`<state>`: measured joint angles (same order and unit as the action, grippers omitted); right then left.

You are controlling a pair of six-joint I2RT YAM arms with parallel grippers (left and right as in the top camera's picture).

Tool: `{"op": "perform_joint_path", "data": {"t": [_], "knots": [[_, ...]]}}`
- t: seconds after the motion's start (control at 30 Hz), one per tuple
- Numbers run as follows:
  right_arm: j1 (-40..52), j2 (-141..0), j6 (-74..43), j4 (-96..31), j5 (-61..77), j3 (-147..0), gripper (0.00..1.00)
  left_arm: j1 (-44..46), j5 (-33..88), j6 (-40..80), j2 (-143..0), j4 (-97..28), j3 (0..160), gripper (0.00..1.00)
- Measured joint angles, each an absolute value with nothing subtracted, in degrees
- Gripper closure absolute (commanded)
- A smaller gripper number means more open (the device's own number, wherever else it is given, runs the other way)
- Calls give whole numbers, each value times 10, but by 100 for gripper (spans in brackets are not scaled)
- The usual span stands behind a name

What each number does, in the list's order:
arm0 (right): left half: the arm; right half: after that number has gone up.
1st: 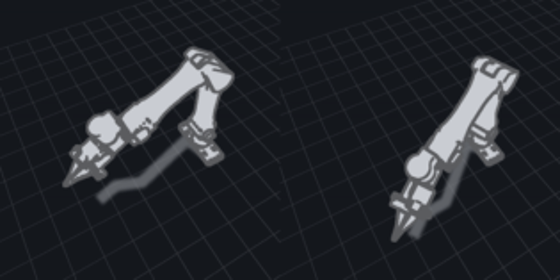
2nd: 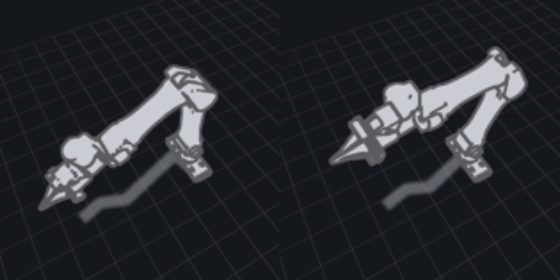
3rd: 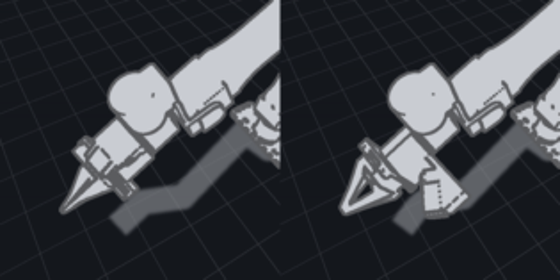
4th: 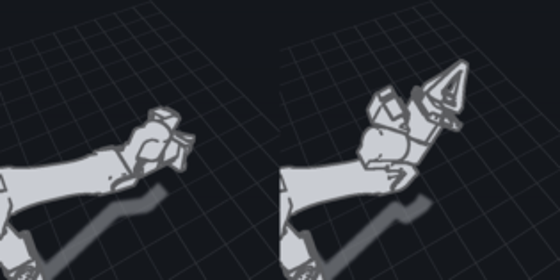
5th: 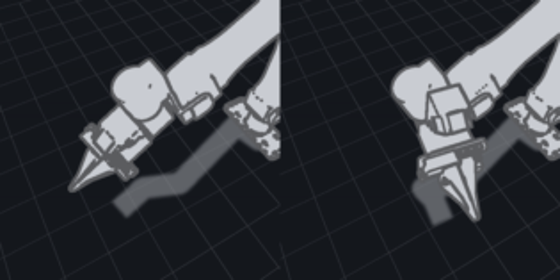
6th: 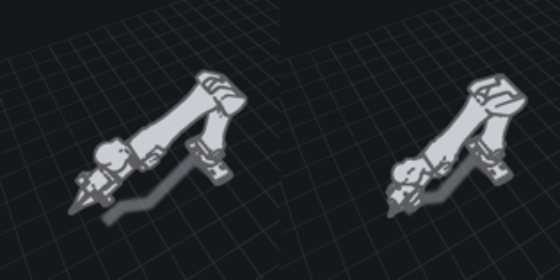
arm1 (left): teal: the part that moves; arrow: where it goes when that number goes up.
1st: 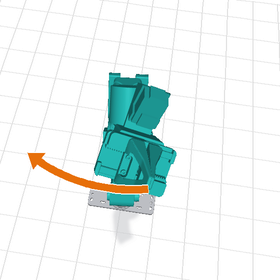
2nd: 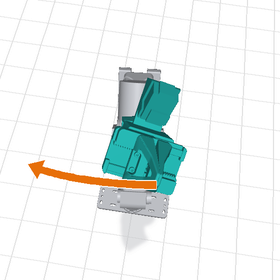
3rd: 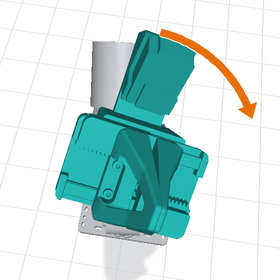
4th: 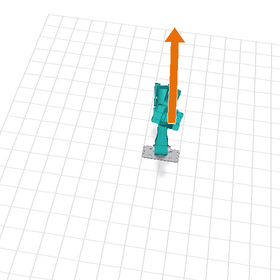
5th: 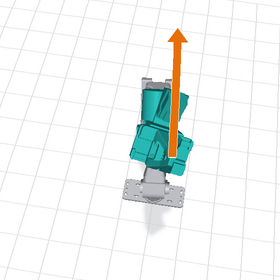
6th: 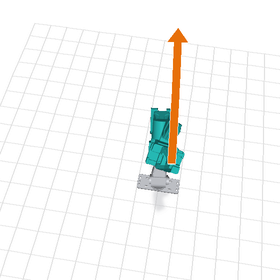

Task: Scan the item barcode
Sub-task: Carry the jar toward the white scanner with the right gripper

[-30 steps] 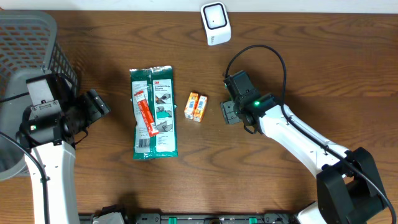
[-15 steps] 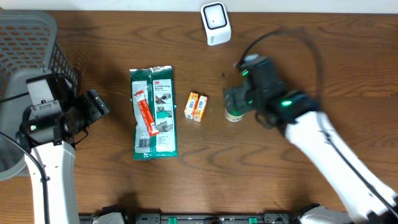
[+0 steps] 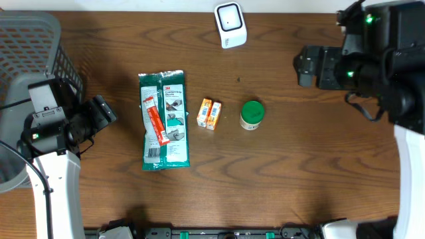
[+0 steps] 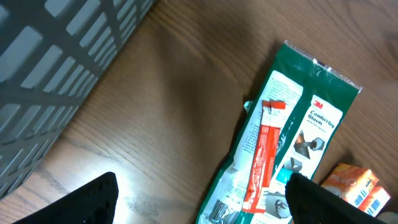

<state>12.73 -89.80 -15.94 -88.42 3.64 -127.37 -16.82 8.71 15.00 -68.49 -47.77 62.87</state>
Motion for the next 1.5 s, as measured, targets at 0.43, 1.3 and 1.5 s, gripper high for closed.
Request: {"op": "perform_joint_path", "data": {"t": [0.43,1.3,1.5], "knots": [[129,-1082,-159,-969,67,-1300,1,-168,87,150,-685,-478,629,13],[240,-1321,-195,-952,60,-1298,1,-168,87,150,-685,-478,629,13],[240,-1320,-201,-973,41,-1298,1,-168,87,150,-685,-478,629,14]]}}
